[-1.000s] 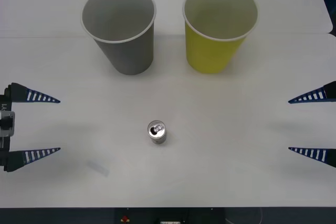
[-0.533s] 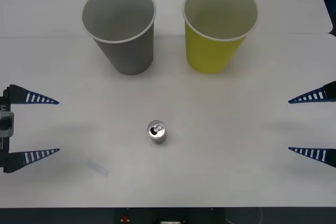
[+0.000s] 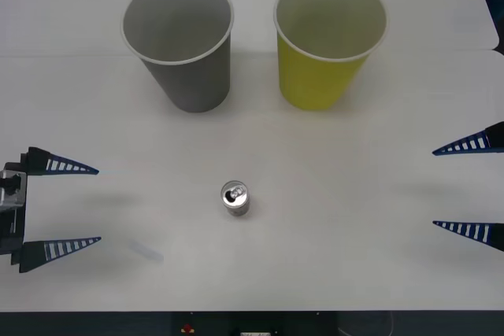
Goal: Put the can into the green bin and the plastic bottle into the gray bin
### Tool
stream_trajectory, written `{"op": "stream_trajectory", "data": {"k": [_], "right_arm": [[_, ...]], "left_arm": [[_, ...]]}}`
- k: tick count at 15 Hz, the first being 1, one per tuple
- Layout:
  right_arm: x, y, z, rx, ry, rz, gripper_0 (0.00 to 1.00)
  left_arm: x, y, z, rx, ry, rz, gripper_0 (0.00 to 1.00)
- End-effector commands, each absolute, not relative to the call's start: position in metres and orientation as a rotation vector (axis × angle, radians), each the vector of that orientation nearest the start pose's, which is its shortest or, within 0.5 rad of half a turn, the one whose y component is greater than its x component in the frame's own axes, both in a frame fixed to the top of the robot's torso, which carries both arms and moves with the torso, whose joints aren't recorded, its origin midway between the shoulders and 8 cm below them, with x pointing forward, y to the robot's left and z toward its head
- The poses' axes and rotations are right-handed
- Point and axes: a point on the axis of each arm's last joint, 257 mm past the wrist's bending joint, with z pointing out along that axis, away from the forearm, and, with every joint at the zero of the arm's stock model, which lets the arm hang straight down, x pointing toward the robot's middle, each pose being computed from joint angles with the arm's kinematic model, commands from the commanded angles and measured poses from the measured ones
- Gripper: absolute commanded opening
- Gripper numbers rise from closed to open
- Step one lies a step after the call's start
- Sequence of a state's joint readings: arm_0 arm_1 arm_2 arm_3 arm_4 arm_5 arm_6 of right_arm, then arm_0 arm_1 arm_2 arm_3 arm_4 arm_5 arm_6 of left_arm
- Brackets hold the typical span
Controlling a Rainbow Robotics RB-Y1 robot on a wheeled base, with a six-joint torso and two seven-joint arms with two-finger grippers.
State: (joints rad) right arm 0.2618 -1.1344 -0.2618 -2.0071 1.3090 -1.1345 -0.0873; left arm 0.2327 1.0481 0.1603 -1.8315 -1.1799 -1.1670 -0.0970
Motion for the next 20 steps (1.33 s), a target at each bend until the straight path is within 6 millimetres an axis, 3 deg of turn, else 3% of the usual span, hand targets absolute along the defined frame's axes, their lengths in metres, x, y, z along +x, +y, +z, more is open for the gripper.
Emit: {"op": "stream_trajectory", "data": {"k": [1,9,15,20], "right_arm": [[0.341,-0.286,-0.167,-1.634,1.596,0.209,1.00],[0.341,-0.286,-0.167,-1.634,1.596,0.209,1.00],[0.341,-0.286,-0.167,-1.634,1.596,0.209,1.00],[0.341,-0.286,-0.167,-1.634,1.596,0.209,1.00]], "left_arm": [[0.335,0.267,-0.217,1.458,1.567,-0.514,1.00],[0.362,0.247,-0.245,1.374,1.513,-0.601,1.00],[0.382,0.213,-0.263,1.308,1.482,-0.668,1.00],[0.388,0.178,-0.272,1.291,1.443,-0.691,1.00]]}}
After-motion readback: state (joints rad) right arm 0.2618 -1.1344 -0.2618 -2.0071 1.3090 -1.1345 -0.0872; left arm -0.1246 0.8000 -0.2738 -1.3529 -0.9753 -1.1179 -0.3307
